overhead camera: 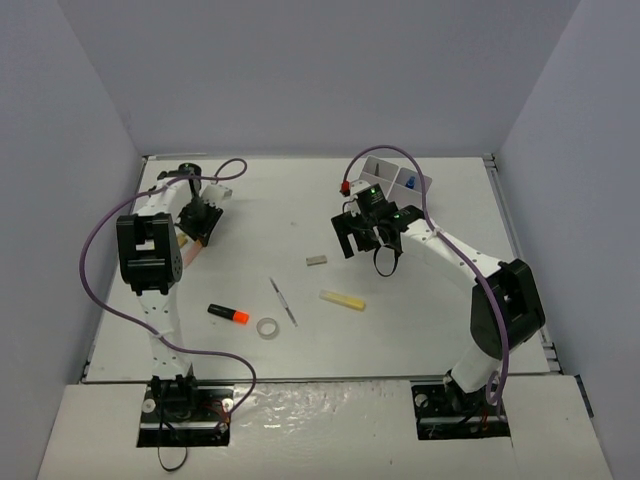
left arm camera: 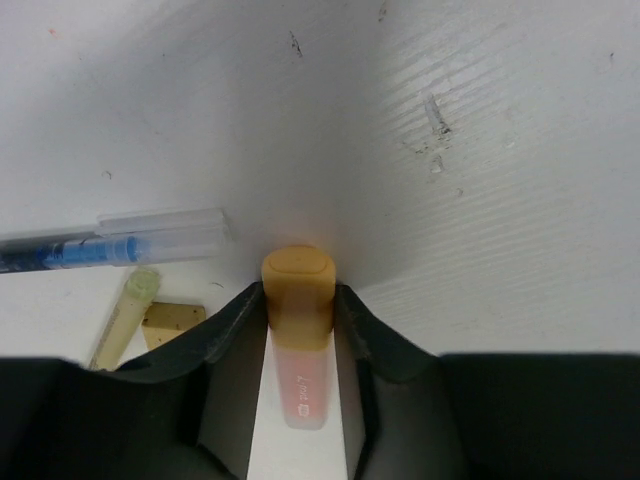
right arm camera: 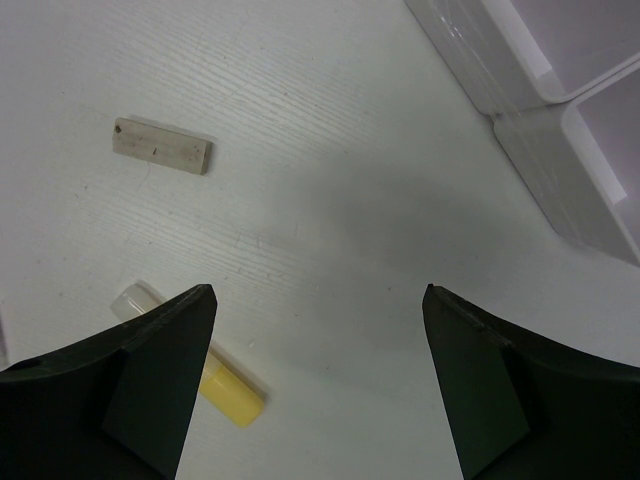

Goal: Sort the stationery into containers

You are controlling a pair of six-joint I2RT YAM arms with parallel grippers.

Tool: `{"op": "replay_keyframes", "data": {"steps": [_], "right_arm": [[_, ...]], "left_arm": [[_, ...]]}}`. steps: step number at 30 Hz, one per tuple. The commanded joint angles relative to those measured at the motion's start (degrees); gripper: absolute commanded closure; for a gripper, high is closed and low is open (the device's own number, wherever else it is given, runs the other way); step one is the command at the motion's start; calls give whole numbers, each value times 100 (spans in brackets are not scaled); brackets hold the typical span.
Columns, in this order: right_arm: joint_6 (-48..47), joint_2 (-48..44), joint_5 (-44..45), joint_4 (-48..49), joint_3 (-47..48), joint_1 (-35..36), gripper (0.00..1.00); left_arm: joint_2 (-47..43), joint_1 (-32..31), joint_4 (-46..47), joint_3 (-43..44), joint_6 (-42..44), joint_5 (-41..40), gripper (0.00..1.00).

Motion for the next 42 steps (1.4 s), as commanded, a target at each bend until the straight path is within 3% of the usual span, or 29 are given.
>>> {"op": "replay_keyframes", "data": {"steps": [1,5,10,20,23,28,32,37,42], "right_arm": [[5,-131,22,158,252,-48,19],[5,-163,-1,155,284,-65,19],[6,-289,-87,158,313,-108,19],[-30,-794,-898,365,882,-358,19],[90,-830,-1555,617,1343,-350,20],[296,-768,-2106,1421,1756,-75,21],[457,-583,-2224,1467,2356,-141,21],[762,-795,-1784,1482,2327,-792,22],[1145,-1052,-1422,1658,1702,-1460,22]], "left_arm": [[-158,18,-31,251,-78,104,89],[-245,10,-162,307,-212,316,100],[-507,-73,-516,596,-470,786,100],[-1256,-444,-1267,2633,-1322,1547,100],[-1526,-625,-1243,2895,-1635,1676,100],[-2188,-820,-493,2764,-2818,1825,100],[-2581,-1228,109,2397,-3021,1644,100],[-2921,-1769,1983,1662,-3609,1499,100],[-2179,-2467,2279,2744,-3126,951,100]]}}
